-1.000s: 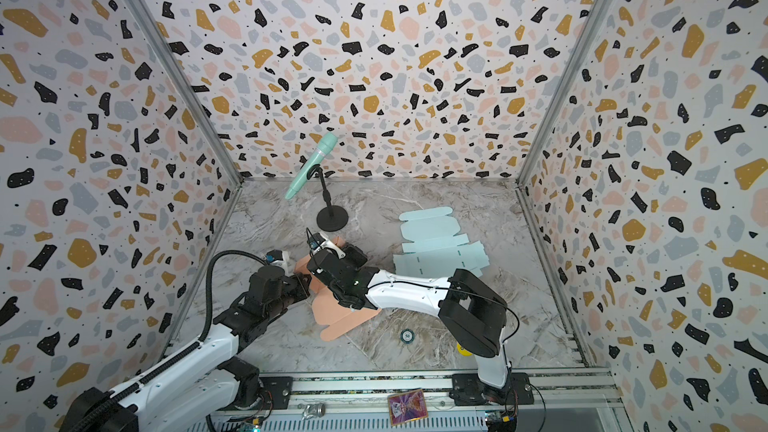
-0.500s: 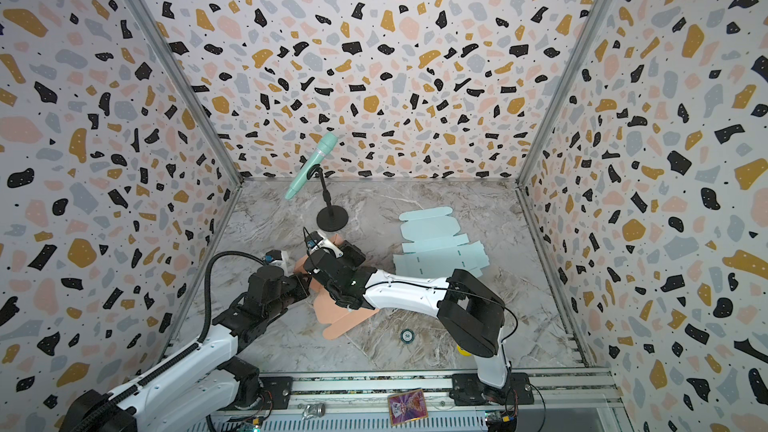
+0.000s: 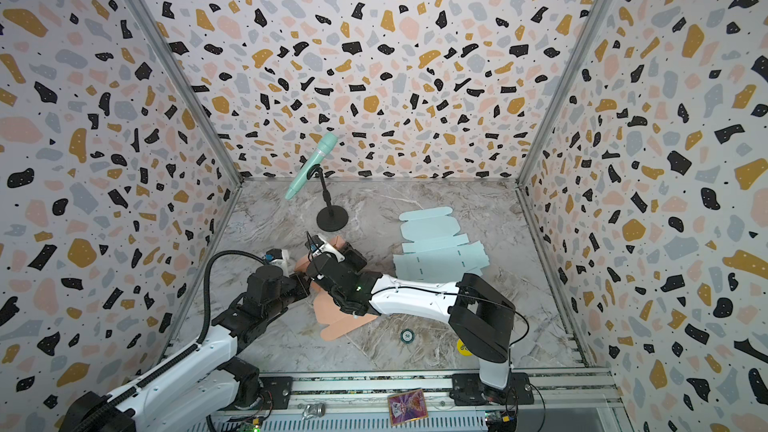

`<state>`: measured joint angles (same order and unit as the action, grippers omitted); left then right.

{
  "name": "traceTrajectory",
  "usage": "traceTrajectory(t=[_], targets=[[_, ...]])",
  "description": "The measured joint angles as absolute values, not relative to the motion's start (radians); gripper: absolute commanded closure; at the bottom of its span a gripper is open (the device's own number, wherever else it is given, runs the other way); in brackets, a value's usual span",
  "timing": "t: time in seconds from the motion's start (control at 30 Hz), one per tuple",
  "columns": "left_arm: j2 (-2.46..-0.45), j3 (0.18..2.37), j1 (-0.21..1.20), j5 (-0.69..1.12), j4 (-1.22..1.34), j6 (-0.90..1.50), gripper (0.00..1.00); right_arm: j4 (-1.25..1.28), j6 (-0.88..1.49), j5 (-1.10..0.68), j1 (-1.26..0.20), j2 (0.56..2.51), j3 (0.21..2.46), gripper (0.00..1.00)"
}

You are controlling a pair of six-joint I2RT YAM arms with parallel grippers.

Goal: Assemble paper box
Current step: Fold the bottom flaps of a flat cardboard box at the center of the table, then first fold the bottom flaps of a flat cardboard box at the center of the table.

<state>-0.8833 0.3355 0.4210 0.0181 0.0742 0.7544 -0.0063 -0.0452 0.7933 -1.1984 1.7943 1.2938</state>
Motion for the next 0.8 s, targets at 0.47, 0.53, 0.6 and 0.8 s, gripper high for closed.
traceTrajectory(t=[0.47,0.53,0.6,0.8], targets=[[-0.894,0.374,0.429,0.051,0.076,0.627,0.99,0.016,0.005,0.571,-1.281,1.473,1.064,0.18],[-0.902,0.39,0.429,0.062,0.072,0.603,0.98,0.032,-0.008,0.527,-1.287,1.413,1.033,0.18],[-0.906,0.402,0.429,0.075,0.07,0.577,0.96,0.048,-0.014,0.466,-1.274,1.363,1.018,0.18],[-0.925,0.429,0.43,0.119,0.06,0.513,0.93,0.046,-0.082,0.318,-1.139,1.291,1.048,0.17]])
